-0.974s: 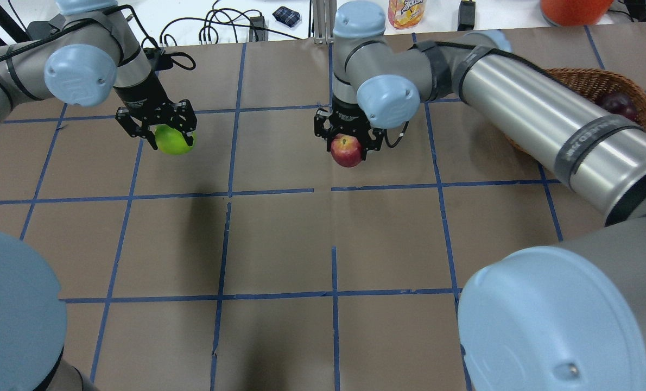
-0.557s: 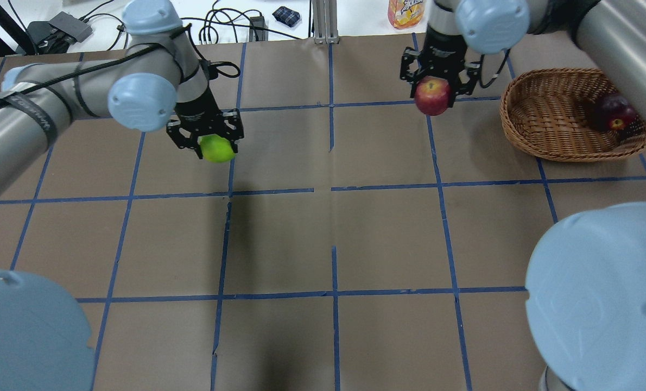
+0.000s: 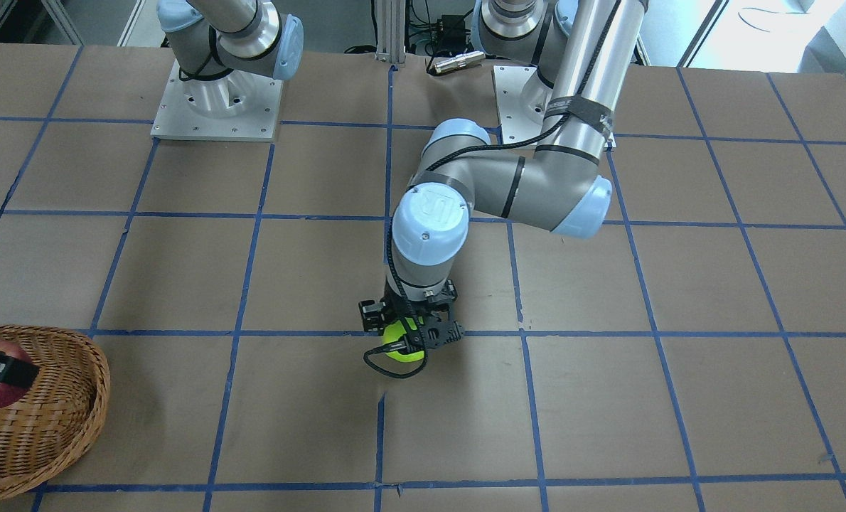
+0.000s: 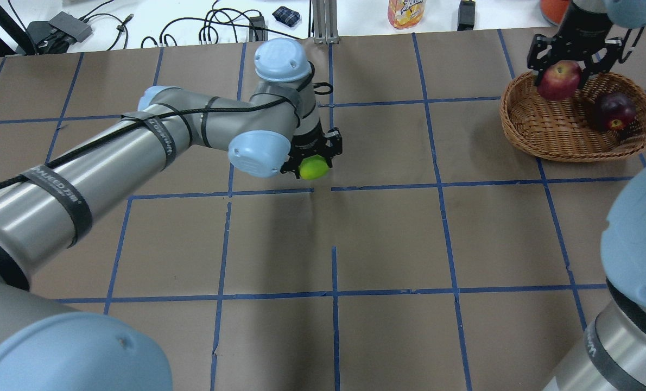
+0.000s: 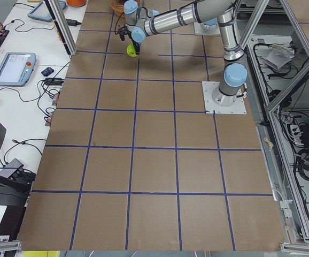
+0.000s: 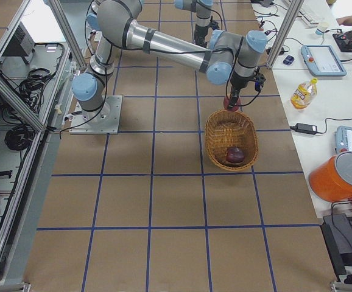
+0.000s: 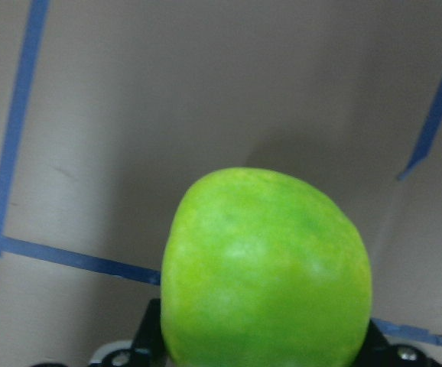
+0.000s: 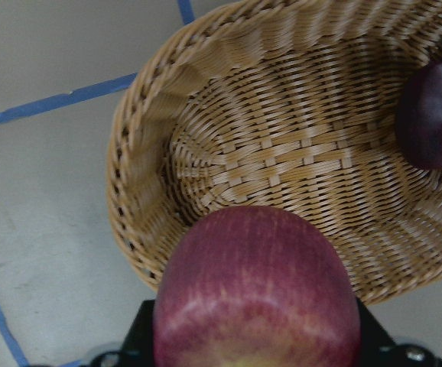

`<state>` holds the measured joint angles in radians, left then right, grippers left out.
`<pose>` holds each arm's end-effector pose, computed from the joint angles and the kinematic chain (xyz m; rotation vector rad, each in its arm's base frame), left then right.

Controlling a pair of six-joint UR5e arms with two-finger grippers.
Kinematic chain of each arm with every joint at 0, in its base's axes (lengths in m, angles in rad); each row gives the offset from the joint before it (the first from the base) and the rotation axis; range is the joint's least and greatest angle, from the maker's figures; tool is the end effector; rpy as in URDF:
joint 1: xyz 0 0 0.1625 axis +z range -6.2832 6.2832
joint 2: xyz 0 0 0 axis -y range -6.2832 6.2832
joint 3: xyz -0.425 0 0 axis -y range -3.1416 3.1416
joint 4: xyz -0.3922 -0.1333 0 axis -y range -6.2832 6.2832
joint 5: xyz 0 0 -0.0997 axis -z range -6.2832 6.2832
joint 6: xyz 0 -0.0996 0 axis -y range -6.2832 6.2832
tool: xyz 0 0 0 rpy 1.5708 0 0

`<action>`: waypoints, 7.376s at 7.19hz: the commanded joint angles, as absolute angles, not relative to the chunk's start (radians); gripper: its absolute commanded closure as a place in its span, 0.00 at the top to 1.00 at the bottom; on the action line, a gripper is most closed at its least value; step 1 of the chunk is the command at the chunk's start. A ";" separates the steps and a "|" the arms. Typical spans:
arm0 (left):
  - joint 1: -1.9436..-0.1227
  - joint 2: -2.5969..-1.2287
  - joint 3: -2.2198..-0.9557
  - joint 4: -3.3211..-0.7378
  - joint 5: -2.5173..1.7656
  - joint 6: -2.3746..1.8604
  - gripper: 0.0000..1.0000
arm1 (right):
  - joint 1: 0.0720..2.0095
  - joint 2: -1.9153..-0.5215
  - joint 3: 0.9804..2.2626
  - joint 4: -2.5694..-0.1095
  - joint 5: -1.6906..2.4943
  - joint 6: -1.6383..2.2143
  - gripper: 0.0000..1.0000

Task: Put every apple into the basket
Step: 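Release red apple in basket with right while left sets green apple at center, then grasp the green apple with the right gripper while the left gripper withdraws, then lift the green apple with the right gripper and carry it over the basket, then lower the green apple into the basket and open the right gripper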

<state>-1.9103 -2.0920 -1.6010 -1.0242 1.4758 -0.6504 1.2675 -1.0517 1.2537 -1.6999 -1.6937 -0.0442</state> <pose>-0.3494 -0.5606 0.2260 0.4740 -3.0224 -0.0755 -0.0897 -0.6921 0.3470 -0.3847 -3.0054 -0.1410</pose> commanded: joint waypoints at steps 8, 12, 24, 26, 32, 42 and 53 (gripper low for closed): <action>-1.873 -1.909 -1.553 -1.362 1.431 -0.547 1.00 | 1.152 -0.874 1.264 -1.839 -1.729 -0.187 1.00; -1.733 -1.616 -1.569 -1.690 1.554 -0.196 0.87 | 1.172 -0.977 1.246 -1.678 -1.712 -0.178 1.00; -1.597 -1.526 -1.600 -1.528 1.562 0.138 1.00 | 1.867 -1.054 1.565 -1.965 -1.451 0.173 1.00; -1.597 -1.526 -1.600 -1.528 1.591 0.138 1.00 | 1.873 -1.040 1.565 -1.965 -1.447 0.208 1.00; -1.598 -1.528 -1.598 -1.522 1.589 0.140 1.00 | 1.885 -0.997 1.562 -1.973 -1.462 0.204 0.90; -1.597 -1.534 -1.597 -1.516 1.588 0.138 1.00 | 1.346 -1.060 1.262 -1.674 -1.681 -0.163 0.00; -1.595 -1.529 -1.598 -1.517 1.591 0.138 1.00 | 1.241 -0.907 1.269 -1.743 -1.715 -0.281 1.00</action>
